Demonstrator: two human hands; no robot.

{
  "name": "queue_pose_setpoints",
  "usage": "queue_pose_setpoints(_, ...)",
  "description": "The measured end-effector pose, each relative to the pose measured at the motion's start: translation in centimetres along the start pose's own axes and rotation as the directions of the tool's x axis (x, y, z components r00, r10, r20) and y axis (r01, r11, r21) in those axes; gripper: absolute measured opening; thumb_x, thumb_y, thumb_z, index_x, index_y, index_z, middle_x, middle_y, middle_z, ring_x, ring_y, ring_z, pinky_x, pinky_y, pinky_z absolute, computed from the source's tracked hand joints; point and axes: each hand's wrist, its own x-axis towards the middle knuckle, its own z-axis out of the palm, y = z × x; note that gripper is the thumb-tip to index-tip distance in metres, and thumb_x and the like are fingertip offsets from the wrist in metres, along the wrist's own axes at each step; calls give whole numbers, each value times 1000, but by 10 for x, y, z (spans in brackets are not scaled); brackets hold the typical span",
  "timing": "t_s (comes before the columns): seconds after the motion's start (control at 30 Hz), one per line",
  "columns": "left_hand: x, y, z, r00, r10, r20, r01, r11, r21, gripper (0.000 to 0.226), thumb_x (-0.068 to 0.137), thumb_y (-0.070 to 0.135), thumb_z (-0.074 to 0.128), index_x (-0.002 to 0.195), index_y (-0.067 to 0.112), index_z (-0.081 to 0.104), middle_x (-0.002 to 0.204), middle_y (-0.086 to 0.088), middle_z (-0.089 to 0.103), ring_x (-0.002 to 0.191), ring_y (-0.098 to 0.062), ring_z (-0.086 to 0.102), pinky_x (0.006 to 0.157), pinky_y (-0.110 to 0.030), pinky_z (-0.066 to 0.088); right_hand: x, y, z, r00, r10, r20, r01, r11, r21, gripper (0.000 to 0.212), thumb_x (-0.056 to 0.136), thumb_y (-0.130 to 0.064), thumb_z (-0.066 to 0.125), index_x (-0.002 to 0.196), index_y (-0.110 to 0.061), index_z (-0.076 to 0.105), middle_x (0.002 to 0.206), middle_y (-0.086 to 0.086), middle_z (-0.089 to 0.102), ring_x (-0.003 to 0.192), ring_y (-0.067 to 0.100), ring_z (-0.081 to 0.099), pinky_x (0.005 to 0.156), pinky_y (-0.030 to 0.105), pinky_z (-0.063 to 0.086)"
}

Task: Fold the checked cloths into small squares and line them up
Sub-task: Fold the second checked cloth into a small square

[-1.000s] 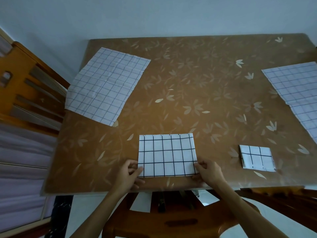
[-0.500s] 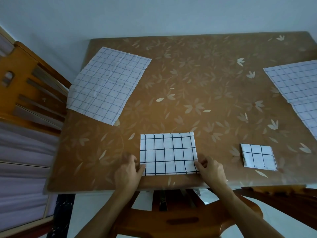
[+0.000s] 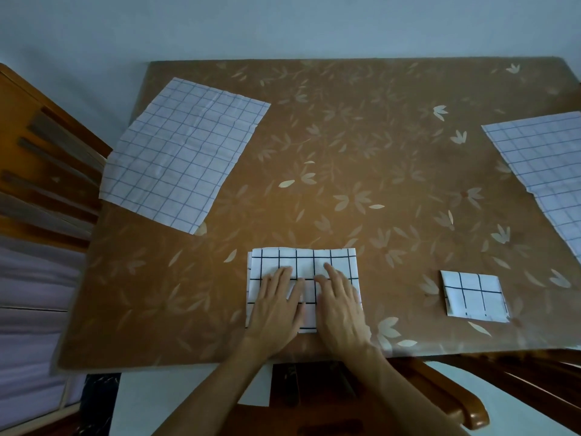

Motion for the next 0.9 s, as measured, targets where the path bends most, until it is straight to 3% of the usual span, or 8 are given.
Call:
queue_pose_setpoints(0.1,-2,-1,8,1000,-13,5,13,999,41,55,92,44,44,137,13,55,148,-17,48,141,-32,41,113,-56,30,8,-7,23,989,-89,121,94,995,-33,59,87,-31,56,140,-7,47,154,15,35,143,30,33,117,41,30)
queue_pose_setpoints(0.17,-4,-2,9,1000,-19,-8,19,999,34,56,94,44,43,141,14,51,151,-16,44,143,-30,37,113,-59,30,10,-2,34,980,-97,173,102,995,-20,62,94,-35,44,148,-7,36,159,13,23,148,29,21,119,42,15)
queue_pose_setpoints(0.27,-6,-6,7,998,-68,-8,68,998,-3,63,98,51,37,154,20,33,163,-13,23,152,-26,18,117,-61,20,9,12,37,971,-121,208,141,987,-83,59,103,-43,25,155,-15,20,163,9,8,151,25,10,119,42,9)
queue_pose_setpoints(0.4,-12,-16,6,993,-114,42,113,993,27,75,97,65,28,159,26,11,167,-9,-1,154,-26,-1,120,-59,6,12,41,23,978,-21,209,54,987,-153,71,100,-59,24,157,-19,7,164,7,-2,151,21,-3,122,41,4)
queue_pose_setpoints(0.67,-29,-33,-1,989,-112,93,106,993,60,78,96,69,27,159,26,10,167,-7,-3,154,-28,-3,120,-60,9,12,77,-2,974,72,215,-27,978,-208,73,100,-58,17,155,-11,15,163,12,7,150,28,9,120,42,5)
queue_pose_setpoints(0.77,-27,-33,-6,990,-91,109,83,994,78,79,96,70,25,159,25,11,167,-10,-2,154,-30,-2,120,-61,8,6,75,-19,977,74,199,-53,992,-111,59,102,-43,29,152,-12,27,159,15,24,145,31,27,115,43,27)
queue_pose_setpoints(0.83,-24,-32,-10,988,-87,125,76,993,91,80,95,69,26,159,23,14,166,-12,1,153,-32,2,120,-61,8,-5,74,-31,977,163,137,-159,987,-35,40,98,-36,34,126,-13,50,125,14,56,108,33,57,86,40,47)
queue_pose_setpoints(0.9,-22,-29,-13,988,-94,125,83,993,89,81,92,68,33,157,21,22,166,-14,9,152,-34,9,119,-62,10,-15,70,-45,905,359,229,-378,925,46,31,97,-39,41,102,-12,55,93,9,63,78,26,60,67,34,47)
